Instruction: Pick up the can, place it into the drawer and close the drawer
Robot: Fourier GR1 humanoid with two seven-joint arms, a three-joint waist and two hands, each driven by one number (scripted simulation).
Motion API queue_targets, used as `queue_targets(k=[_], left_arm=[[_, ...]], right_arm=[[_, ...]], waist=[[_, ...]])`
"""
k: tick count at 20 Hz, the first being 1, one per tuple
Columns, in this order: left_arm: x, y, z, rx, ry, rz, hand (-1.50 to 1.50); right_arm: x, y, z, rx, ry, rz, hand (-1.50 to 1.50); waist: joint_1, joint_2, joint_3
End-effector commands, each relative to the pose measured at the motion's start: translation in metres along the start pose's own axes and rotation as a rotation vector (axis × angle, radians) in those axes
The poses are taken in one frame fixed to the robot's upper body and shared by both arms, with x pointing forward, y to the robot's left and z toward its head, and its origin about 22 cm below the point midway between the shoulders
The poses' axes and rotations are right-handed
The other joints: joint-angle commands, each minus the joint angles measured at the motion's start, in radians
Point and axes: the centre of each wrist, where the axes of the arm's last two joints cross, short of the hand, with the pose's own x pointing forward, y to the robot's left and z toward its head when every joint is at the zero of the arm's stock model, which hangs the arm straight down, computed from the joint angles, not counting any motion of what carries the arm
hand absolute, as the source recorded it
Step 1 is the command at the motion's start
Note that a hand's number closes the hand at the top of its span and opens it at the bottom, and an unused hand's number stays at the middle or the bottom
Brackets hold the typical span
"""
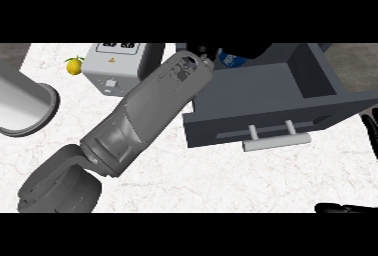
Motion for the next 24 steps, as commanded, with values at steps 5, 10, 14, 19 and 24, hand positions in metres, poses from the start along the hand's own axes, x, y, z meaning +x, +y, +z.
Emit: queue_targets(k=[5,10,14,19,24], left_arm=[[-0.007,-0.001,0.002,0.061,0.008,0.007,-1.5],[-0.008,0.003,-0.002,0.086,0.024,0.035,-1.5],[-0.004,0.0,0.001,0.079,0.034,0.083,-1.5],[-0.013,-0.003,0.009,0.1,0.032,0.14,-1.5],[-0.006,-0.004,0.009,0.087,0.014,0.179,-1.5]], right_arm=[[-0.004,0.006,0.005,0.012,0.004,-0.003,-1.5],[0.014,0.003,0.006,0.025,-0.058,0.065,-1.5],[0.021,-0.003,0.005,0.036,-0.13,0.21,-1.5],[0.037,0.004,-0.007,0.103,-0.196,0.349,-1.5],[0.031,0.016,-0.007,0.114,-0.223,0.476,-1.5]], waist=[[-0.012,0.002,0.0],[-0.004,0.002,-0.001],[0.004,-0.001,-0.001],[0.001,0.002,-0.002],[0.05,-0.011,-0.002]])
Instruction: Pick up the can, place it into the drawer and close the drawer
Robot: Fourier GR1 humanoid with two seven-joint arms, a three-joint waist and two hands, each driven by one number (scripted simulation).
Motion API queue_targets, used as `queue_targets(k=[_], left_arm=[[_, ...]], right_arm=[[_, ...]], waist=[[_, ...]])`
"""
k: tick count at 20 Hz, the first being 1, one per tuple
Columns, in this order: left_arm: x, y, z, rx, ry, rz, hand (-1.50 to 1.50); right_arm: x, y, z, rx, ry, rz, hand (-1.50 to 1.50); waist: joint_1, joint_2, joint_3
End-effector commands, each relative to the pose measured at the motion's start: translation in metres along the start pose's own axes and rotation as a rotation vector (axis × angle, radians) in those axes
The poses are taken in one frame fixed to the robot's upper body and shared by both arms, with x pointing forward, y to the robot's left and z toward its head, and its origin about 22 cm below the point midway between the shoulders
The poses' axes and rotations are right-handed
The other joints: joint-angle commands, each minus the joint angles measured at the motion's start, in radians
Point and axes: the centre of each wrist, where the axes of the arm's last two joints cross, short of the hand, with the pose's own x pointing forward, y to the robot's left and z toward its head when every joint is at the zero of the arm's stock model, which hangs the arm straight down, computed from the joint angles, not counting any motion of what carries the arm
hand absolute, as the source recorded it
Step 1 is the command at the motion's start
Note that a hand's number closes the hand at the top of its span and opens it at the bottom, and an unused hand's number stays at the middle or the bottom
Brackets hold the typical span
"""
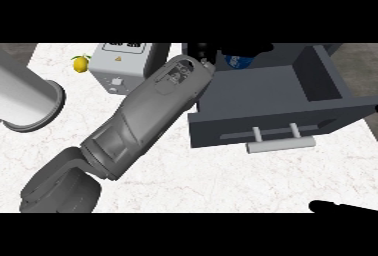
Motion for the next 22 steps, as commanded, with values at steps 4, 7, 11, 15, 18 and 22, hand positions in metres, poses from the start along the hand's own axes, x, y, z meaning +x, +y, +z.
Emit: queue_targets(k=[4,7,11,15,18,22], left_arm=[[0.014,0.0,-0.007,0.05,-0.029,0.024,-1.5],[0.013,-0.002,-0.004,0.037,-0.048,0.002,-1.5],[0.015,-0.007,0.004,0.02,-0.024,0.021,-1.5],[0.012,-0.003,0.002,0.011,0.002,0.049,-1.5],[0.025,-0.009,0.006,0.011,-0.017,0.05,-1.5],[0.027,0.034,-0.017,0.02,-0.021,0.026,-1.5]], right_arm=[[0.005,0.01,-0.014,0.05,-0.061,0.251,-1.5],[0.006,0.026,-0.021,0.091,-0.065,0.37,-1.5],[-0.013,0.049,-0.025,0.147,-0.016,0.51,-1.5],[-0.043,0.064,-0.033,0.207,0.0,0.633,-1.5],[-0.051,0.085,-0.034,0.212,0.039,0.697,-1.5],[-0.081,0.103,-0.045,0.16,0.048,0.67,-1.5]], waist=[[0.027,-0.002,-0.001],[0.048,-0.008,-0.001],[0.083,-0.02,-0.001],[0.102,-0.021,-0.001],[0.114,-0.027,-0.001],[0.126,-0.027,-0.001]])
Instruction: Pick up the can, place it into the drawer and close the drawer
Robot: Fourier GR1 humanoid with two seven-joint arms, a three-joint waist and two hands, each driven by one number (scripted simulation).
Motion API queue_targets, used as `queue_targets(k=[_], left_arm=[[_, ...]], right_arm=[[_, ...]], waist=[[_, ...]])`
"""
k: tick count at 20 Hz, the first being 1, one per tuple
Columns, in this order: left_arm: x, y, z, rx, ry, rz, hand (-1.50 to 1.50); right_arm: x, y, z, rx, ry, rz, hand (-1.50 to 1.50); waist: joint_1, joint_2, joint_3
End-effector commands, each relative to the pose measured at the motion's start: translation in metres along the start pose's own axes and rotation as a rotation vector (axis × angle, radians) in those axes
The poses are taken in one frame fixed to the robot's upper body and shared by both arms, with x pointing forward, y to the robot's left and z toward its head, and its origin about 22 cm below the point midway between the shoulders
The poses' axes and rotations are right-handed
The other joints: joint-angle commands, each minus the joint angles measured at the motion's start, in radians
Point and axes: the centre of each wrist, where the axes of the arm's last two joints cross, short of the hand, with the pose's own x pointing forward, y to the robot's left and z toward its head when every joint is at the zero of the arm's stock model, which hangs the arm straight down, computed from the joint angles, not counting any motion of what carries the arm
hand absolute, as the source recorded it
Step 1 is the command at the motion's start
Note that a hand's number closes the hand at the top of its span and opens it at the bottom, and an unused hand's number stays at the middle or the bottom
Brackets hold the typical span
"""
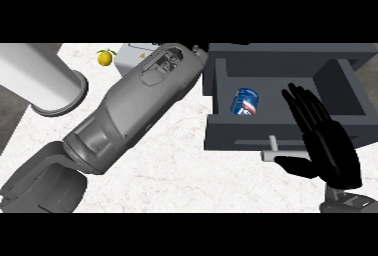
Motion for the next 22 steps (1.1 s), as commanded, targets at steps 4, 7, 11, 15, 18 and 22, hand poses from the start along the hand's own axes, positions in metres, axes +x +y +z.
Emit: queue_targets(k=[4,7,11,15,18,22], left_arm=[[-0.001,0.019,0.004,0.012,-0.002,-0.015,-1.5],[0.014,0.045,-0.009,-0.006,0.014,-0.005,-1.5],[0.008,0.047,0.005,0.005,0.01,-0.016,-1.5],[0.016,0.061,0.001,0.017,0.026,-0.024,-1.5],[0.016,0.077,0.007,-0.021,0.038,-0.015,-1.5],[0.021,0.106,-0.003,0.005,0.033,-0.022,-1.5]], right_arm=[[-0.022,0.057,-0.024,-0.044,0.053,0.021,-1.5],[-0.049,0.058,-0.037,-0.026,0.089,0.04,-1.5],[-0.047,0.085,-0.033,-0.005,0.092,0.083,-1.5],[-0.046,0.095,-0.051,-0.022,0.106,0.118,-1.5],[-0.058,0.092,-0.061,-0.037,0.113,0.158,-1.5],[-0.065,0.098,-0.072,-0.096,0.111,0.199,-1.5]], waist=[[0.027,-0.005,0.0],[0.033,-0.003,0.001],[0.041,-0.004,0.001],[0.047,-0.001,0.001],[0.062,-0.002,0.001],[0.063,0.01,0.002]])
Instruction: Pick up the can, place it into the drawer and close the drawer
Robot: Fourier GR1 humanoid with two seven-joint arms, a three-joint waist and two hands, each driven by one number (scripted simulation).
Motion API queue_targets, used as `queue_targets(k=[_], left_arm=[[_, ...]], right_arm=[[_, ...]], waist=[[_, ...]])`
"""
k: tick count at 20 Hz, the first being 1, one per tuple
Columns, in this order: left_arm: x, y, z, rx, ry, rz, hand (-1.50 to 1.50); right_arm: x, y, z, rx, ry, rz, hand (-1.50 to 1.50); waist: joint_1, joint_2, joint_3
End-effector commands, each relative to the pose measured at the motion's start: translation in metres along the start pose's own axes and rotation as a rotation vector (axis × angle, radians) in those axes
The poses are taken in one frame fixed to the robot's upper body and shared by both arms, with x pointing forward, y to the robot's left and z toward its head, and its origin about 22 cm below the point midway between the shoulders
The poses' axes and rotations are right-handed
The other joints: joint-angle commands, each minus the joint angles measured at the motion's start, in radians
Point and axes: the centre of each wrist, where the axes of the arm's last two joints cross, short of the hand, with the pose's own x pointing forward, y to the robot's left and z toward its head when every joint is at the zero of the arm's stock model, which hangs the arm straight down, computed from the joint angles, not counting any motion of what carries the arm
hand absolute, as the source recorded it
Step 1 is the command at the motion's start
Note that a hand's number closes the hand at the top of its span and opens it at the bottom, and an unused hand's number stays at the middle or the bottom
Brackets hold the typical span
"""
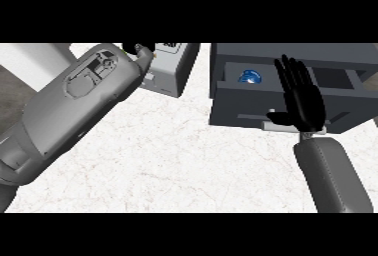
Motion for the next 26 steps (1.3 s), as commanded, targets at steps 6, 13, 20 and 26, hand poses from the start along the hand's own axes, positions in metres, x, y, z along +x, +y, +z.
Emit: queue_targets(k=[6,13,20,26], left_arm=[[-0.025,0.028,0.015,0.0,0.041,-0.013,-1.5],[-0.036,0.042,0.033,-0.033,0.032,-0.014,-1.5],[-0.05,0.055,0.043,-0.02,0.037,-0.021,-1.5],[-0.049,0.054,0.054,-0.043,0.032,-0.005,-1.5]], right_arm=[[0.008,0.033,-0.028,-0.01,0.072,-0.014,-1.5],[0.023,0.027,-0.072,-0.061,0.09,0.01,-1.5],[0.011,0.005,-0.1,-0.1,0.093,0.015,-1.5],[0.034,-0.007,-0.125,-0.103,0.112,-0.018,-1.5]], waist=[[0.012,0.033,0.026],[0.026,0.038,0.026],[0.033,0.049,0.027],[0.043,0.053,0.027]])
